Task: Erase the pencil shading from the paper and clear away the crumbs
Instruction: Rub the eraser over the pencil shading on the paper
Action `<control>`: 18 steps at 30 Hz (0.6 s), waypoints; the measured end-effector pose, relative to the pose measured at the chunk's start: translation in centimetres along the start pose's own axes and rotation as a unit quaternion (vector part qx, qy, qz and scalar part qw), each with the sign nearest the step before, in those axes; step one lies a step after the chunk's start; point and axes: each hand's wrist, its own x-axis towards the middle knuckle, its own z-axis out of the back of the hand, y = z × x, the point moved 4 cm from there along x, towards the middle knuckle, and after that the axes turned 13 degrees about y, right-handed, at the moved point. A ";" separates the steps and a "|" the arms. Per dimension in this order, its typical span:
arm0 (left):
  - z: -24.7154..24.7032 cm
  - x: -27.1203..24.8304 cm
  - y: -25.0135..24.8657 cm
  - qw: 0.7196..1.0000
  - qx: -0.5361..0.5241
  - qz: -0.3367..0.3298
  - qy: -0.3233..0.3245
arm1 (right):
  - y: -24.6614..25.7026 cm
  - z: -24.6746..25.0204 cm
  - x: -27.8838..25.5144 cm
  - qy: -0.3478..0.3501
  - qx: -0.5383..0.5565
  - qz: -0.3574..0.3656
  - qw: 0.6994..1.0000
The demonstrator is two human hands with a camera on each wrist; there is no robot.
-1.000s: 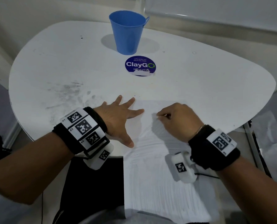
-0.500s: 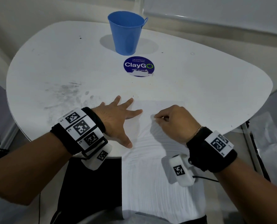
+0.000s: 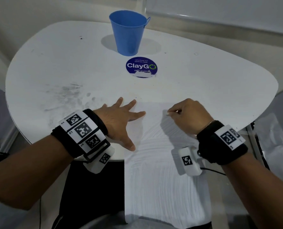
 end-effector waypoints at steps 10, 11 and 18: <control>0.1 0.0 0.2 1.000 -0.006 0.002 -0.023 | -0.4 -0.5 0.0 -0.002 0.013 -0.004 1.000; 0.2 0.1 0.0 0.999 -0.007 0.004 -0.033 | -0.5 -0.5 0.0 -0.003 0.014 -0.003 1.000; 0.0 0.6 -1.1 0.998 -0.029 0.001 -0.050 | 0.6 -0.9 -0.6 -0.013 -0.002 0.003 1.000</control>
